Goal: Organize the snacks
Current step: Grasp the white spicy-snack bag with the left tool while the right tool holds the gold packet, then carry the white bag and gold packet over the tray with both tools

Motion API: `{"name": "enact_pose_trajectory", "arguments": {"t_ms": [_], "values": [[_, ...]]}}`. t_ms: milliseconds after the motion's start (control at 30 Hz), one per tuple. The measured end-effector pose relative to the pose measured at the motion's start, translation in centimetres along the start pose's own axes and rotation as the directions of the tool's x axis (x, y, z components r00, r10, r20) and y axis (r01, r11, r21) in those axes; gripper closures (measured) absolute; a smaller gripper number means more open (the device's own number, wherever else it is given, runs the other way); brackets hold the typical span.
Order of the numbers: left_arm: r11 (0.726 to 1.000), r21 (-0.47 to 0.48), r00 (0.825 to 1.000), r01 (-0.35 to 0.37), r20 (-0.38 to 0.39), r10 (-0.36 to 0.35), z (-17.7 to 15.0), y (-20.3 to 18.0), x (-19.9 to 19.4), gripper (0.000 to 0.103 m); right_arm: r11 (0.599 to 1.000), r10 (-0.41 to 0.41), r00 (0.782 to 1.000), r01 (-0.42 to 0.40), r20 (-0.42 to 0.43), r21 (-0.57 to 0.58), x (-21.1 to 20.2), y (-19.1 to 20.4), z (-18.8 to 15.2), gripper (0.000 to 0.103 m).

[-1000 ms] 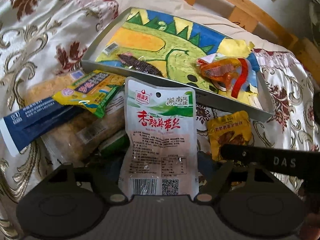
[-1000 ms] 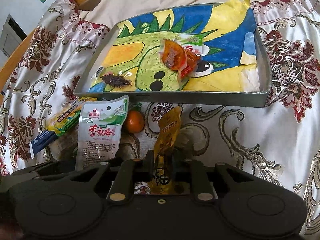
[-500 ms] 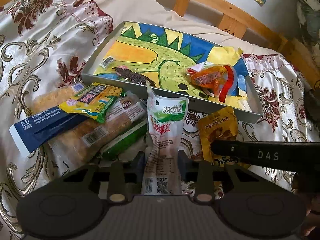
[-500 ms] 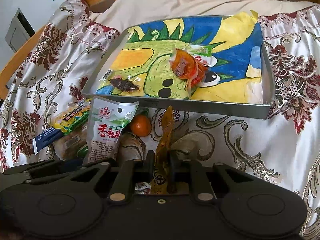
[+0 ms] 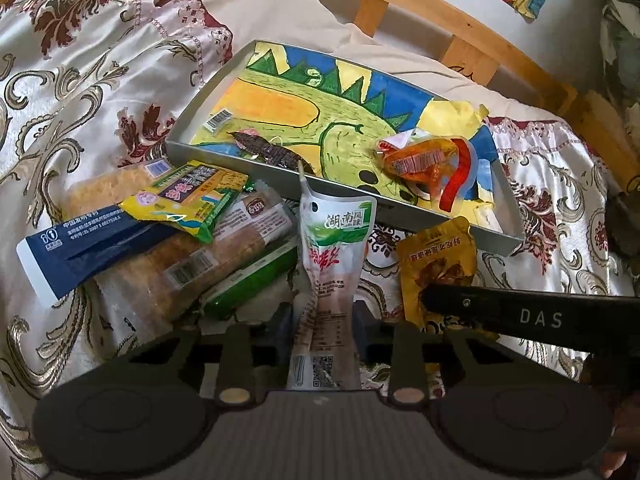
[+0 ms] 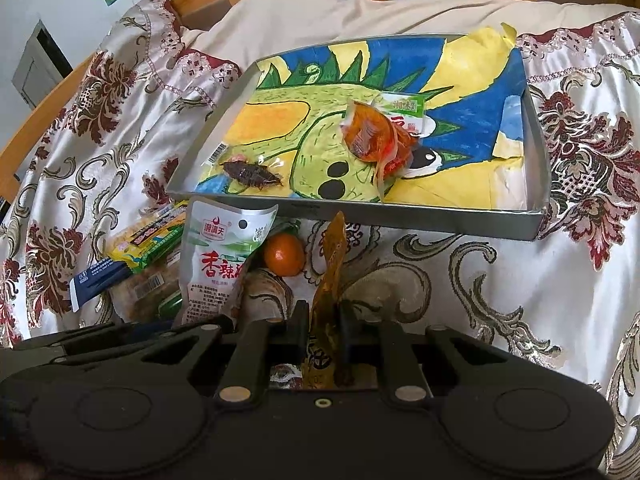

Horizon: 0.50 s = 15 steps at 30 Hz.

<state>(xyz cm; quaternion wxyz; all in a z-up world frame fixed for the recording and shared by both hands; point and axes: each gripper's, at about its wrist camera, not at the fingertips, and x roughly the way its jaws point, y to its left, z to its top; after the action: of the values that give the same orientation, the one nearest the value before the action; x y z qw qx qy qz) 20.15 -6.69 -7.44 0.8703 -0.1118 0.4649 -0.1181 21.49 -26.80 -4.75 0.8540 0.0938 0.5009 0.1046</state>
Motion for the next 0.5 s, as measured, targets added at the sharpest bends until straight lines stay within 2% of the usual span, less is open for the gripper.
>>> {"name": "enact_pose_trajectory", "arguments": {"t_ms": [200,500], "values": [[1.0,-0.005,1.0,0.021,0.012,-0.021,-0.1,0.1,-0.4,0.075,0.999,-0.002,0.999,0.004,0.052,-0.041,-0.8,0.7,0.0,0.087],[0.995,-0.072,0.996,0.073,0.06,-0.069,0.4,0.9,-1.3,0.075,0.994,0.026,0.992,-0.012,0.127,-0.11,-1.9,1.7,0.0,0.089]]}}
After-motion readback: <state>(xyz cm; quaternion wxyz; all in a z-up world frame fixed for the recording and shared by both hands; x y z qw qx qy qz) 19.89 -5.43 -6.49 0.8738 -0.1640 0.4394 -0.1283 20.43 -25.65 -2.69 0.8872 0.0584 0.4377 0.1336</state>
